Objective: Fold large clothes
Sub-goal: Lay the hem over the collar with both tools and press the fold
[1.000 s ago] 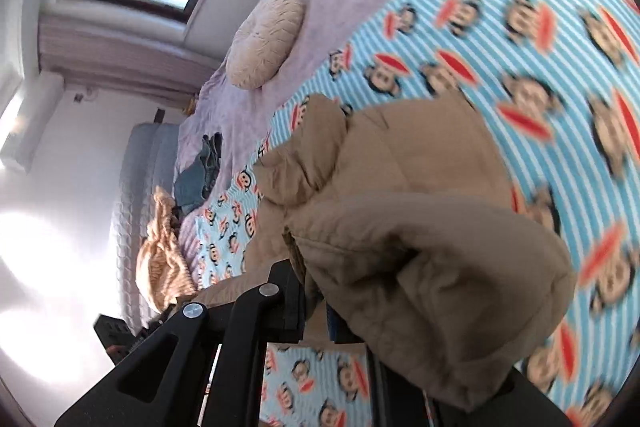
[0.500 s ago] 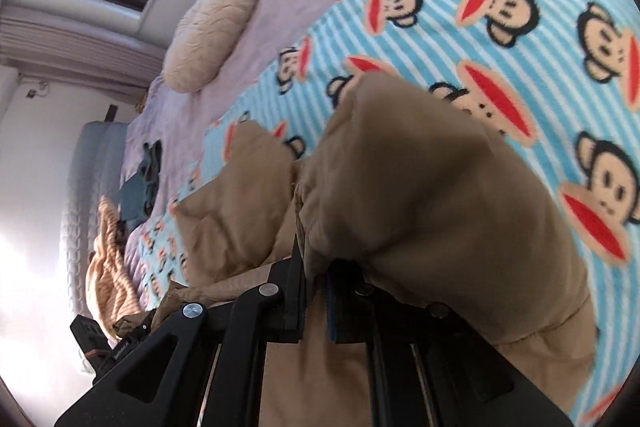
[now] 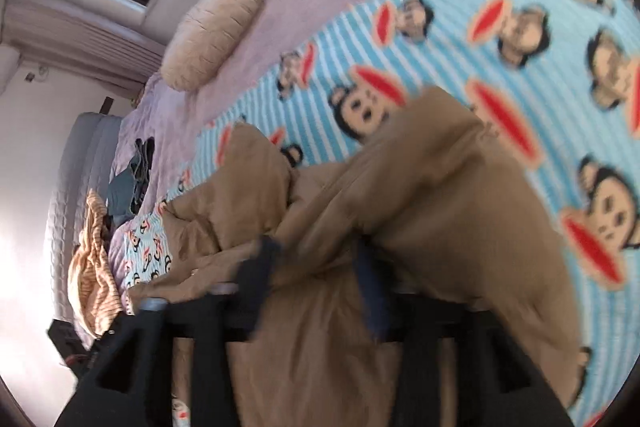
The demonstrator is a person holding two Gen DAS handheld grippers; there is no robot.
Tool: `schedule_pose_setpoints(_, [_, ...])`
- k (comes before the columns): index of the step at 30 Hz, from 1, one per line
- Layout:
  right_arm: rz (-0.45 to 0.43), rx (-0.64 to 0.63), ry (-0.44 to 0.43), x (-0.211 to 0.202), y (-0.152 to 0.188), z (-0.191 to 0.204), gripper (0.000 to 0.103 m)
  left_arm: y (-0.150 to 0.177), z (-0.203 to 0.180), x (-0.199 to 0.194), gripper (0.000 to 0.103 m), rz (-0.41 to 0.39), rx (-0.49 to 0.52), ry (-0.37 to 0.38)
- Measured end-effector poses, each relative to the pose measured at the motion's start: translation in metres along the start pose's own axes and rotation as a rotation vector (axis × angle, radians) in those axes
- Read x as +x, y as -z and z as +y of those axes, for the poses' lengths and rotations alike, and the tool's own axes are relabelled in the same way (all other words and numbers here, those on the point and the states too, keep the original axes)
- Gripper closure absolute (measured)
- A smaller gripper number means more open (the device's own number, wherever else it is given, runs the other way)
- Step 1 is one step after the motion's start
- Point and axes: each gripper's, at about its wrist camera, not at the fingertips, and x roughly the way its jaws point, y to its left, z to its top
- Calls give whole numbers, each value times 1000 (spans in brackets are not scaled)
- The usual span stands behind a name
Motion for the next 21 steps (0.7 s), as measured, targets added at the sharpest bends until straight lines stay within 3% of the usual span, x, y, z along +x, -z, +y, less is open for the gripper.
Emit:
schedule_pose_setpoints(1, [-2,-43,5,-6,4,9,50,0,-6,-2,29,11,28,8])
schedule_pose_setpoints(2, [2,-72,-1,-7,8,15,65,0,-12,1,30,34,59,34])
schedule_pose_setpoints(3, [21,-116,-3,-5,14,23,85,1,-16,4,42,50,79,62])
schedule_pose_setpoints(4, [57,-169,-2,4,21,33,88,3,-23,12,48,73,109,84])
schedule_pose_setpoints(5, [79,-207,-4,12,27,39,89,7,-30,23,53,98,136,86])
schedule_pose_setpoints(8, [114,-336,56,48,42,52,89,15,-47,57,54,123,157,85])
schedule_pose_setpoints(11, [111,-385,97,78,45,48,92,20,-56,90,54,101,172,5])
schedule_pose_setpoints(13, [93,-397,104,90,42,45,95,20,-53,107,53,90,164,-28])
schedule_pose_setpoints(16, [92,-368,85,103,31,35,102,13,-41,128,53,95,113,-17])
schedule_pose_setpoints(21, [108,-338,73,90,18,29,103,3,-32,127,53,106,103,-24])
